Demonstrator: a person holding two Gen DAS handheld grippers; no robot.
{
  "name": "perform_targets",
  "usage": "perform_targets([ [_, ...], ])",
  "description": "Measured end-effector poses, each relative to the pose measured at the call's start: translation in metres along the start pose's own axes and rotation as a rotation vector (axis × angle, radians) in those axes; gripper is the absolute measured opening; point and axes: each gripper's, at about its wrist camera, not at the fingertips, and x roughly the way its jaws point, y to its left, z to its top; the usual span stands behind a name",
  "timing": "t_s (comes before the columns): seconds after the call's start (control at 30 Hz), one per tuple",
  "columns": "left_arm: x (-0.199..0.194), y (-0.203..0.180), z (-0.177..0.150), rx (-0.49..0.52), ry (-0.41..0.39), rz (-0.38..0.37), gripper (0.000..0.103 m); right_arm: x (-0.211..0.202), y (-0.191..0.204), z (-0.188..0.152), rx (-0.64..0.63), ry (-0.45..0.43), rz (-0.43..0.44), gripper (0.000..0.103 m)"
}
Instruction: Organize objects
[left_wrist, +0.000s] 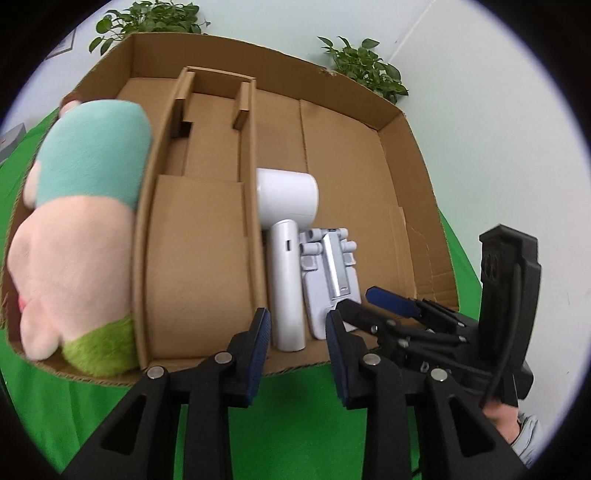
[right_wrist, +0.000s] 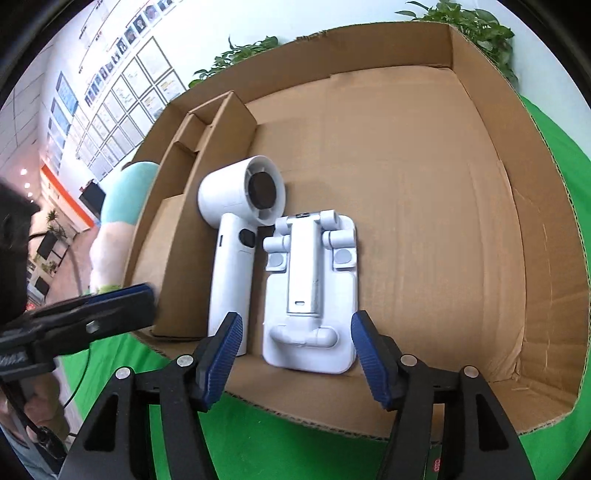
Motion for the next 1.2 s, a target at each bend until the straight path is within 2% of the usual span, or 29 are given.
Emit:
perform_targets([
  [0.07,-0.002,0.005,-0.003,0.004,-0.005,0.01,0.03,0.008,0.005,0.002,-0.004,0.01,-0.017,0.057],
  [0.17,-0.003,0.011,-0.008,0.003,-0.014,0.021,0.03,0.014,0.016,0.003,-0.035,0.008,-0.061,0.047],
  [0.23,-0.004,0.013,-0.011,0.006,-0.021,0.023,0.03,0.017,0.021,0.003,-0.038,0.004,-0.084,0.034],
  [0.37,-0.011,0.018,-0.013,0.018,-0.041,0.027,0.03,0.018,0.027,0.002,-0.041,0.001,-0.123,0.033],
  [0.5,-0.016,0.02,-0.012,0.028,-0.058,0.027,0.03,0.022,0.031,0.006,-0.026,0.008,-0.108,0.033],
  [0.8,-0.022,0.02,-0.013,0.041,-0.075,0.038,0.03,0.022,0.038,0.005,-0.022,0.001,-0.138,0.034],
  [0.93,-0.022,0.021,-0.014,0.033,-0.076,0.041,0.03,0.013,0.053,0.002,-0.091,-0.011,-0.145,0.034],
  [1.1,-0.022,0.022,-0.015,0.026,-0.074,0.046,0.03,0.019,0.064,0.003,-0.115,0.015,-0.143,0.034],
  [1.2,-0.024,0.024,-0.015,0.02,-0.075,0.05,0.03,0.022,0.068,0.003,-0.108,0.03,-0.111,0.033],
])
